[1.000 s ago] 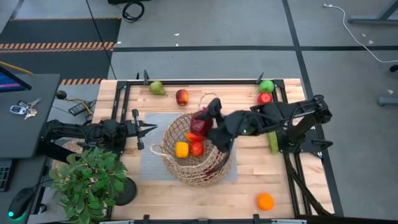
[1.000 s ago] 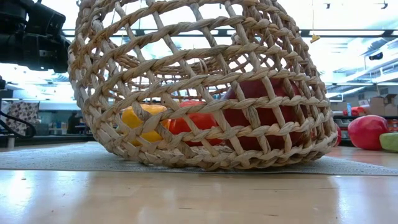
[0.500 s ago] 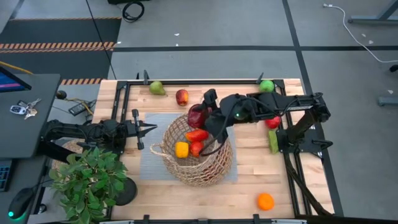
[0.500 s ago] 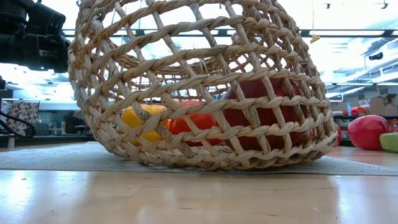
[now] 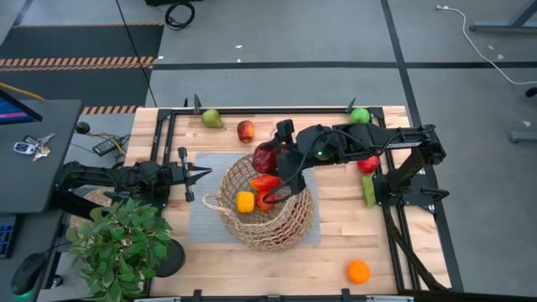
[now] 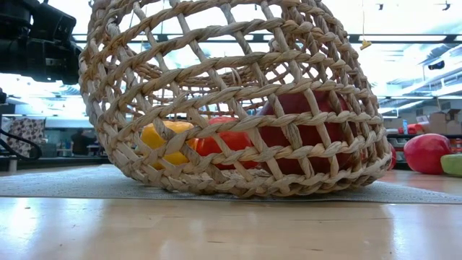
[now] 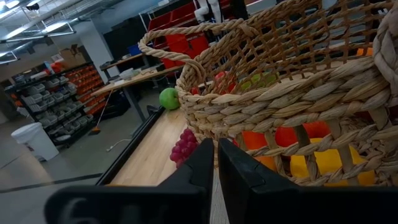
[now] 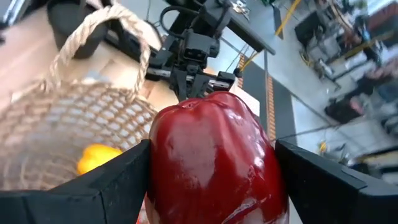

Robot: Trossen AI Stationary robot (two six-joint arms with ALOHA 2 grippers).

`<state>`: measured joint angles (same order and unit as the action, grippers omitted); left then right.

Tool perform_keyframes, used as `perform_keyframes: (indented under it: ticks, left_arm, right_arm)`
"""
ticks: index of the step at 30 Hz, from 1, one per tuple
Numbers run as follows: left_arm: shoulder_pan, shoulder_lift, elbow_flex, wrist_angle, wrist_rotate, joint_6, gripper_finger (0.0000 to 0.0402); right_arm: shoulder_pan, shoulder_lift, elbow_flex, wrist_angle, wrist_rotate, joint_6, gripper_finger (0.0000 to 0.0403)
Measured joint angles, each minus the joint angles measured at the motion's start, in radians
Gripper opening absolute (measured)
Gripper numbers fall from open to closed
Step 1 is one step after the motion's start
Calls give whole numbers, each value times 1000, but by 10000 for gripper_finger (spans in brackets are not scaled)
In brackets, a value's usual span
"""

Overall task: Build produce basket
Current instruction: Put the red apple into the brown basket

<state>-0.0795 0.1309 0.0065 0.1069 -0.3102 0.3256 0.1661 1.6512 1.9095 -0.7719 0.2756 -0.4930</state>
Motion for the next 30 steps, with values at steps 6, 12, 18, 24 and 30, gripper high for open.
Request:
perform_keyframes:
  ticks: [6, 12, 18, 24, 30]
  left_arm:
    - [0, 0, 0, 0, 0, 0, 36]
    - [0, 0, 0, 0, 0, 0, 32]
    - [0, 0, 0, -3, 0, 0, 31]
    - [0, 0, 0, 0, 0, 0, 36]
    - [0, 0, 0, 0, 0, 0, 29]
  right_arm:
    - [-28, 0, -12, 11, -14, 75, 337]
    - [-108, 60, -75, 103, -131, 145, 337]
    - [-144, 215, -76, 145, -166, 149, 333]
    - [-129, 311, -75, 301, -217, 172, 334]
    - [-134, 391, -75, 288, -221, 222, 333]
